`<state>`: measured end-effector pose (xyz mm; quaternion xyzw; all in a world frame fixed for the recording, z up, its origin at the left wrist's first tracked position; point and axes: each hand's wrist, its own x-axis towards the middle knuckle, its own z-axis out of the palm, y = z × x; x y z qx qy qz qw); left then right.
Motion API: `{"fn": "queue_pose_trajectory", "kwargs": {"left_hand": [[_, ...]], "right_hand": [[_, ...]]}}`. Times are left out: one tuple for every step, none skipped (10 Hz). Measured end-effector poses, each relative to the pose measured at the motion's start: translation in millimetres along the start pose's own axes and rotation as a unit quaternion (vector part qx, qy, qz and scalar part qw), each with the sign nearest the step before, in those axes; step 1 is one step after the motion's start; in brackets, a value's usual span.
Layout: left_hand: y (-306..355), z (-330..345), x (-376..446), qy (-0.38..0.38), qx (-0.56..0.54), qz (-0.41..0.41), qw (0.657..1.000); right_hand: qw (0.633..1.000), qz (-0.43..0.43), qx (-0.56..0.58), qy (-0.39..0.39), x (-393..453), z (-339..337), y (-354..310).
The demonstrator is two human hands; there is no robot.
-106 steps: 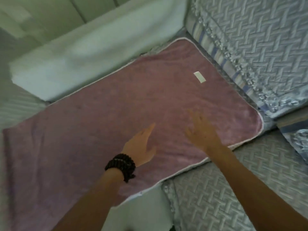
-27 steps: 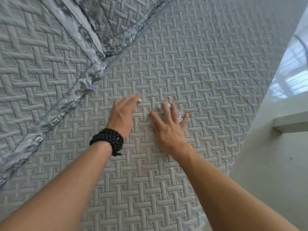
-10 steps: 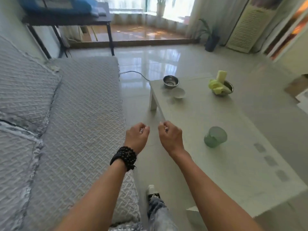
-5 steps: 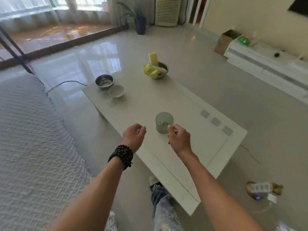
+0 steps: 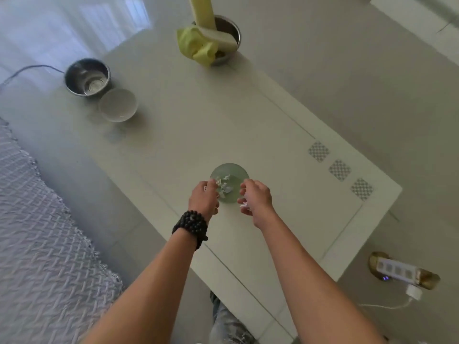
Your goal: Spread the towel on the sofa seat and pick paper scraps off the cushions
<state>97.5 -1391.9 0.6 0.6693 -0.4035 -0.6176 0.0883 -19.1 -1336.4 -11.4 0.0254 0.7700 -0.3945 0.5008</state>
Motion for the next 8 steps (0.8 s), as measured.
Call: {"fn": "queue_pose_trajectory", "kwargs": {"left_hand": [[-3,22,45,-0.004,-0.011,-0.034,0.999],[-3,31,70,-0.044,-0.076,-0.091,0.992],[-2,30,81,-0.072,-0.154,-0.141,0.975],[0,23,78,-0.069,-0.169,-0.148,0.972],[3,15,67,-0.055,-0.161,-0.149,0.974],[15,-7,34,-0.031,-0.133,-0.137,0.981],[17,-25,6,-0.007,-0.083,-0.092,0.992],[18,-58,-37,0.024,-0.040,-0.018,0.999]], "right_hand": [[0.999,0.050,0.014,-0.011,50,20,1],[0.995,0.089,0.045,-0.027,77,34,1],[0.991,0.108,0.069,-0.027,86,39,-2],[0.990,0.120,0.076,-0.005,83,38,-2],[0.990,0.124,0.062,0.021,71,33,-8],[0.993,0.105,0.049,0.004,43,25,-15],[0.998,0.061,-0.003,-0.031,18,18,-22],[0.996,-0.032,-0.064,-0.057,-28,25,-30]]}}
